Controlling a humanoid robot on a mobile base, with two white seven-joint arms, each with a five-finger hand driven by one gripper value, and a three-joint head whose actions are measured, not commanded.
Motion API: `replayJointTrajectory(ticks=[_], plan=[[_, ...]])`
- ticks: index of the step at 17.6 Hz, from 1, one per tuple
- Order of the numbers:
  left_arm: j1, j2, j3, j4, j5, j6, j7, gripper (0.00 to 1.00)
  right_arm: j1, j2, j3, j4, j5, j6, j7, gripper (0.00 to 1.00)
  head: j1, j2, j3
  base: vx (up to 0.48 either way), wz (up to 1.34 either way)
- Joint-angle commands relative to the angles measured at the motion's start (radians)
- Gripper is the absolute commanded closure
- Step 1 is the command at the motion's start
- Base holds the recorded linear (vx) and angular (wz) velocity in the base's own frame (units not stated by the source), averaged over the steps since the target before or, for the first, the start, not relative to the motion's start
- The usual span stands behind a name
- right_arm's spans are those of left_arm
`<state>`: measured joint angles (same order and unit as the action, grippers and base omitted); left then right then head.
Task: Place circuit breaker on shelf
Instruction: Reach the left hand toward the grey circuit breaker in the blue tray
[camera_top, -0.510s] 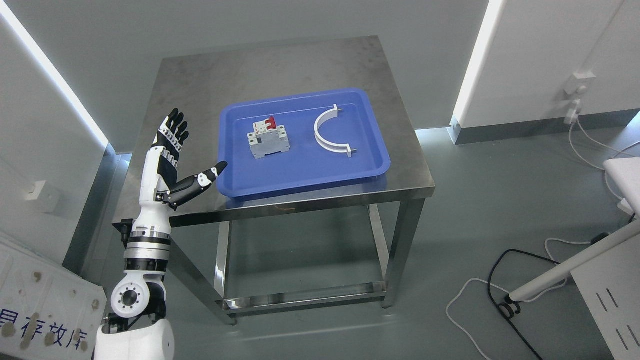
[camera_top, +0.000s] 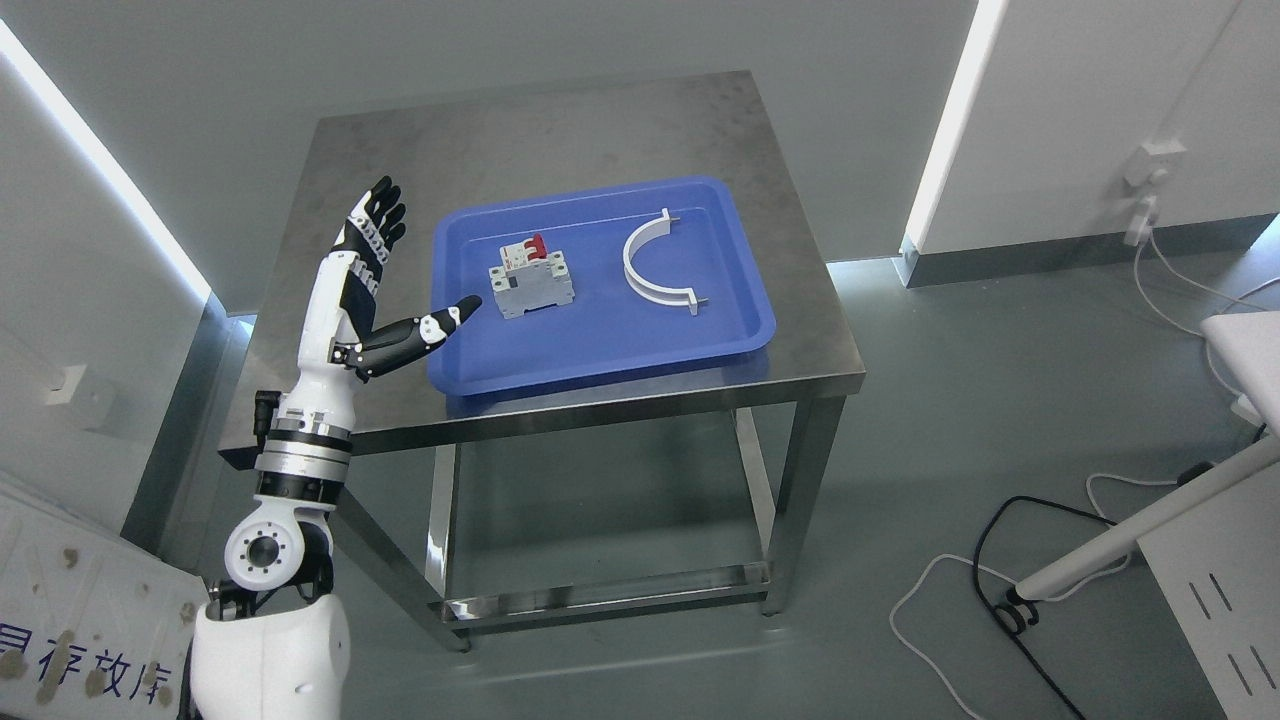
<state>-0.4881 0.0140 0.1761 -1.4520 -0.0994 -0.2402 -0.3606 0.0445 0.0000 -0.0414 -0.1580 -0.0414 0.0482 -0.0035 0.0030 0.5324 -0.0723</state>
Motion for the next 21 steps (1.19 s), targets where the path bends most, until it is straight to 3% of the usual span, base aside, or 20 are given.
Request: replayJointTrajectory(ticks=[1, 5, 10, 15, 21], plan=[[-0.118, 0.049, -0.027, 0.166, -0.306, 0.005, -0.15, 0.01, 0.0, -0.018, 0.0, 0.0, 0.0, -0.001, 0.0, 0.0, 0.0, 0.0, 0.0, 0.002, -0.04], [-0.161, 0.049, -0.032, 0.177, -0.358, 0.065, -0.212, 0.01, 0.0, -0.018, 0.0, 0.0, 0.0, -0.001, 0.0, 0.0, 0.0, 0.0, 0.0, 0.0, 0.0], [-0.269, 0.049, -0.112, 0.196, -0.397, 0.269, -0.231, 0.04, 0.0, -0.018, 0.0, 0.0, 0.0, -0.001, 0.0, 0.0, 0.0, 0.0, 0.0, -0.001, 0.0], [-0.311, 0.038, -0.151, 0.24, -0.508, 0.285, -0.264, 0.07, 0.0, -0.018, 0.0, 0.0, 0.0, -0.001, 0.0, 0.0, 0.0, 0.0, 0.0, -0.001, 0.0], [-0.34, 0.034, -0.17, 0.288, -0.565, 0.285, -0.264, 0.24, 0.0, -0.018, 0.0, 0.0, 0.0, -0.001, 0.0, 0.0, 0.0, 0.0, 0.0, 0.0, 0.0]])
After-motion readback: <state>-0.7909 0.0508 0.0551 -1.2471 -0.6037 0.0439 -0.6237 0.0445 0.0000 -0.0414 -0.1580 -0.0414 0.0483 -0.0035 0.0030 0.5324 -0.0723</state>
